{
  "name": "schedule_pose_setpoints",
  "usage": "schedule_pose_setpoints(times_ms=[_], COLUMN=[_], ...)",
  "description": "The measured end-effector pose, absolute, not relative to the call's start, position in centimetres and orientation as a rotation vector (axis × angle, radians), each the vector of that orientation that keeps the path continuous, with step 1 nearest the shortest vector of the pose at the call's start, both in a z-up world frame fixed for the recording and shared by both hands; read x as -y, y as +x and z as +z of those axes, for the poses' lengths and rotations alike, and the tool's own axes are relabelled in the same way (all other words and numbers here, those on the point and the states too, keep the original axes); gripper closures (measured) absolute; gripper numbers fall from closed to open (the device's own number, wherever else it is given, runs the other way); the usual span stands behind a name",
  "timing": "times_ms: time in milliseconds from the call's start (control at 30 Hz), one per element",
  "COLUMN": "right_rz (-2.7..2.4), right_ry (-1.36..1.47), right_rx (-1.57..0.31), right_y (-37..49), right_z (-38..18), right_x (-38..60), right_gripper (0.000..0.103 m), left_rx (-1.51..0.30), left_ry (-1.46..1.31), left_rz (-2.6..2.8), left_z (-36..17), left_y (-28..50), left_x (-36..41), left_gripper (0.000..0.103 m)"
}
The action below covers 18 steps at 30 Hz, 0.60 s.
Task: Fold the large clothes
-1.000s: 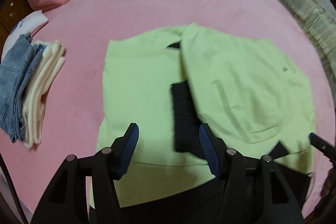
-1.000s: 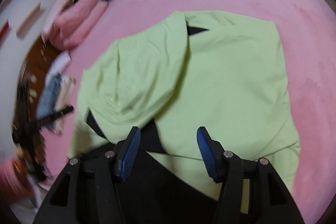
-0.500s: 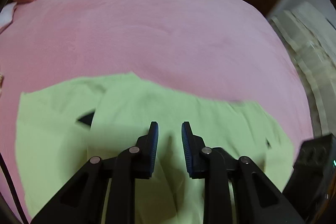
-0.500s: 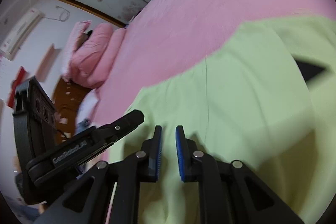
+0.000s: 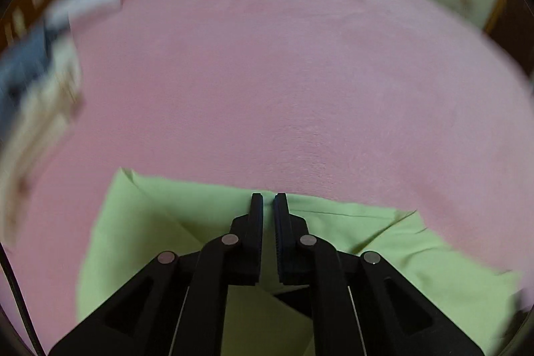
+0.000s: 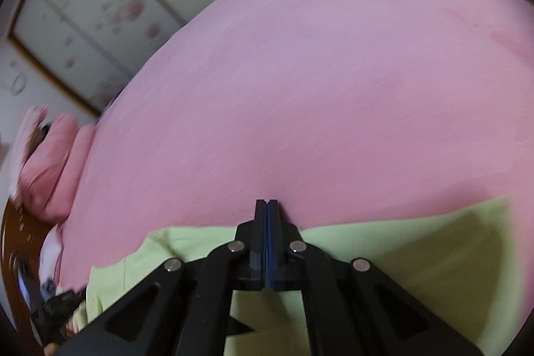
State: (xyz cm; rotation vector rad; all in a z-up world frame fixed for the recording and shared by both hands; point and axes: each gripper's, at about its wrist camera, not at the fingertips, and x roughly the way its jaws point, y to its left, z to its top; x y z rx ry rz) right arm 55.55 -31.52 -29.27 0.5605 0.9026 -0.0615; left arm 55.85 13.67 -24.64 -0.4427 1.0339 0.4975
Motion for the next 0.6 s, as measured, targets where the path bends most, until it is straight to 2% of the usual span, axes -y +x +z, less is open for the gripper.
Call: schedule_pose_setpoints(times_ms=[100, 167, 300, 400, 433, 467, 533, 600], right_rz=[-0.04, 0.094, 0.429, 0.464, 0.451, 0.424, 0.378, 0.249], right_ry=[0.61, 0.68, 0.767, 0.676, 0.625, 0.588, 0.614, 0.564], right_rx=[-0.807, -0.77, -0.929, -1.055, -1.076, -1.093, -1.091, -1.056], right_y=[53.1, 51.8, 51.2, 49.7, 49.1, 48.3, 46.6, 45.8], right_z=[-26.6, -25.7, -27.2, -28.5, -28.9, -29.3, -29.9, -29.6], right_x=[31.7, 30.2, 22.8, 17.8, 16.9, 16.6, 18.6, 22.2], right_gripper=[0.098, 0.098, 0.098, 0.098, 0.098, 0.103, 0.103, 0.103], left_rx=[-0.962, -0.948, -1.035, -1.089, -1.1, -1.095, -1.092, -1.09], left_ry=[-0.521, -0.515, -0.472, -0.427, -0.39, -0.363, -0.325, -0.251], left_rz=[0.418, 0.262, 0.053, 0.045, 0.079, 0.103, 0.121, 0.166], left_z=[-21.9, -20.8, -21.3, -22.6, -23.1, -23.3, -23.9, -23.6], left_y=[53.1, 52.0, 51.6, 51.1, 50.8, 50.7, 50.6, 49.8], left_x=[-14.0, -12.0, -6.1, -3.0, -2.3, -2.2, -3.8, -4.9], left_gripper=[0.098, 0.089, 0.087, 0.087, 0.09, 0.092, 0.101, 0.102])
